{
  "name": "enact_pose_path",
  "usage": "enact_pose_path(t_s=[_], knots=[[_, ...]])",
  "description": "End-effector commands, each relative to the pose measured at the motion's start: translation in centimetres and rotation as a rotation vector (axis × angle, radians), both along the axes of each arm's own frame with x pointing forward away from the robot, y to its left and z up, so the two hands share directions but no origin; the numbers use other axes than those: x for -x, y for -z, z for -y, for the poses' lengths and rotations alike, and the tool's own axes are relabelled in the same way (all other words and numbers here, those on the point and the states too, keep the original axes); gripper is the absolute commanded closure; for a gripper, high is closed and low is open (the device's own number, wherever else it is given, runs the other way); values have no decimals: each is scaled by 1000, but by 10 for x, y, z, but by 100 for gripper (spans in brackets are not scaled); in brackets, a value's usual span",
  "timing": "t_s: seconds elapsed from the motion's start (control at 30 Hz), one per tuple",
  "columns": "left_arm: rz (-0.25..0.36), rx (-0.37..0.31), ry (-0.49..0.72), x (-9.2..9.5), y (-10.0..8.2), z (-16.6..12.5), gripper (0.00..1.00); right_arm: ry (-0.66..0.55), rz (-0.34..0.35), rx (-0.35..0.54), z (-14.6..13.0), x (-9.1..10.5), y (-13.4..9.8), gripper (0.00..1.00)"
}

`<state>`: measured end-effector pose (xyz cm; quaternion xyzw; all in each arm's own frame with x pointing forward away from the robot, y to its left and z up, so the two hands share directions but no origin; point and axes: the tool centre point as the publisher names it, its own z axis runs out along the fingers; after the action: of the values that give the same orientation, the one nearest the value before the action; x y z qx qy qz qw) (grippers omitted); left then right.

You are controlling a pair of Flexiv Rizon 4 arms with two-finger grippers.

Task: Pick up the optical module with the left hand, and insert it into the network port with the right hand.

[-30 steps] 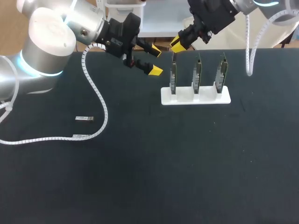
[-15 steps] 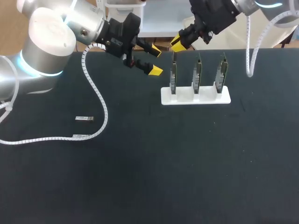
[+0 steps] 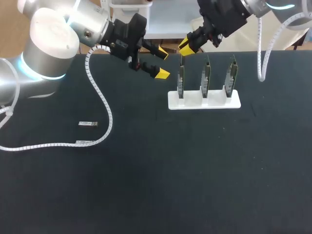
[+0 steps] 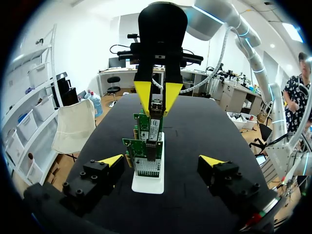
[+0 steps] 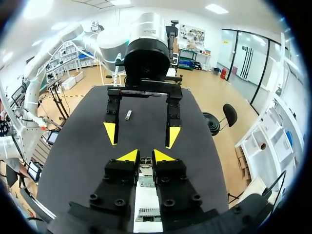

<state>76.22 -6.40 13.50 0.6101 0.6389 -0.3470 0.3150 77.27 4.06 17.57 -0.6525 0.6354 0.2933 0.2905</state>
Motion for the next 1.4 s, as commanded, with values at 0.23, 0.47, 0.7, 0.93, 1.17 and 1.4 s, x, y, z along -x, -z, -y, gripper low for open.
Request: enact_pose_path(t_s=[0.23, 0.47, 0.7, 0.93, 1.17, 1.4], knots=[[-1, -3, 0, -1, 0, 1, 0, -11, 8, 4, -2, -2, 0, 100], [-1, -3, 0, -1, 0, 1, 0, -27, 8, 21, -3, -1, 5, 100], [-1, -3, 0, -1, 0, 1, 0, -34, 10, 15, -3, -2, 3, 100], [-1, -3, 0, -1, 0, 1, 0, -44, 14, 3, -2, -5, -1, 100], [-1, -3, 0, -1, 0, 1, 0, -50, 11, 7, -1, -7, 0, 100], [-1, -3, 0, -1, 0, 1, 0, -61, 14, 10, -1, -8, 0, 100]])
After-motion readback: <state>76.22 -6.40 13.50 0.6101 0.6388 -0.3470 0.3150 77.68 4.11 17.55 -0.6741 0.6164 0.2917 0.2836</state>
